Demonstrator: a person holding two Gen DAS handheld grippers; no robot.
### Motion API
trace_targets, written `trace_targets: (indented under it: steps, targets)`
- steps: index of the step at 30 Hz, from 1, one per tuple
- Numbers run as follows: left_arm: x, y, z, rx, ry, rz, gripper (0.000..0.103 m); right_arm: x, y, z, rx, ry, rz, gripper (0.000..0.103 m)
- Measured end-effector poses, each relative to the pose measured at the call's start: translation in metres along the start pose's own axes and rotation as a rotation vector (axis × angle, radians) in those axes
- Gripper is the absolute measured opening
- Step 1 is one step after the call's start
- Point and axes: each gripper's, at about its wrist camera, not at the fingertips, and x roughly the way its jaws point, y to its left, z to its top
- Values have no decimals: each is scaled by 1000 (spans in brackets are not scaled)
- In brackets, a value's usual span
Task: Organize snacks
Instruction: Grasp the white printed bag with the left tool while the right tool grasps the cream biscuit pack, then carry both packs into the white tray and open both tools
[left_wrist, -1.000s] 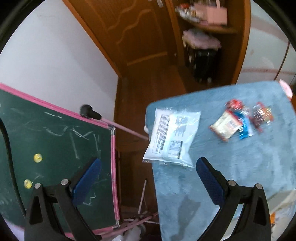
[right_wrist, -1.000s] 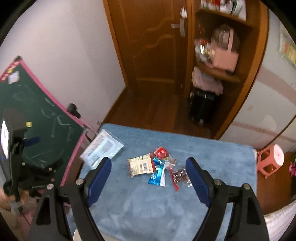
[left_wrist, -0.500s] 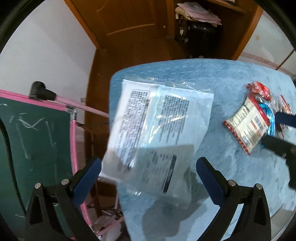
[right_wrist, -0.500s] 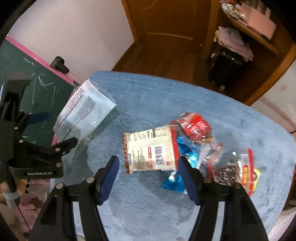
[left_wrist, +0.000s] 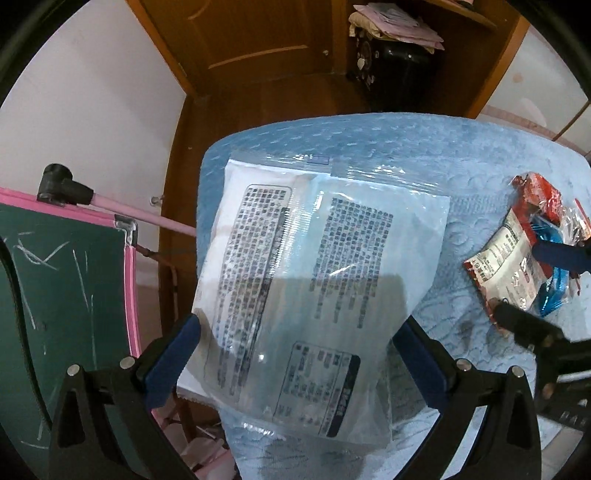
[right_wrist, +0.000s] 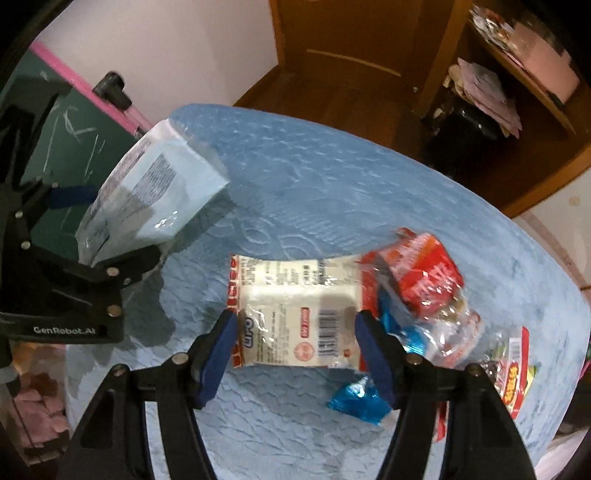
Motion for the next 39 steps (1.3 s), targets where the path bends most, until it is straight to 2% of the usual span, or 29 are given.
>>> trace_targets:
  steps: [4,7,9,13,16,20,22,26,30,33,39]
  targets:
    - [5,-10,0,21,-11,44,103,7,9,0,-56,10,-49,70]
    - [5,-13,-1,22,-22,46,103,10,9,-1,-77,5,-62,70]
    - [5,-11,-2,12,-27,32,102,10,7,-3,-80,-5,-64,66]
    - [2,-2,-8,-4,-48,-10,90,6,5,-8,-81,-20,-51,53]
    - [-4,-6,-15,6,-62,-22,85,2,1,-15,-77,-33,-37,51]
    - [-22,-18,-26,9,-78,-67,75,-3,1,-28,-80,-45,-25,51]
    - [-32,-24,-31,3,-73,-114,69,-8,0,-37,-79,-51,-7,50]
    - [-52,-35,-44,-3,-53,-213,65,-30,-6,-55,-58,-87,33,50]
    - [-85,-46,-62,13,-74,-276,63,-64,-14,-74,-25,-137,76,50]
    - [-126,-52,-78,25,-123,-339,63,-99,-21,-94,-5,-188,99,50]
    - [-210,-66,-125,71,-227,-366,63,-174,-33,-146,37,-291,143,50]
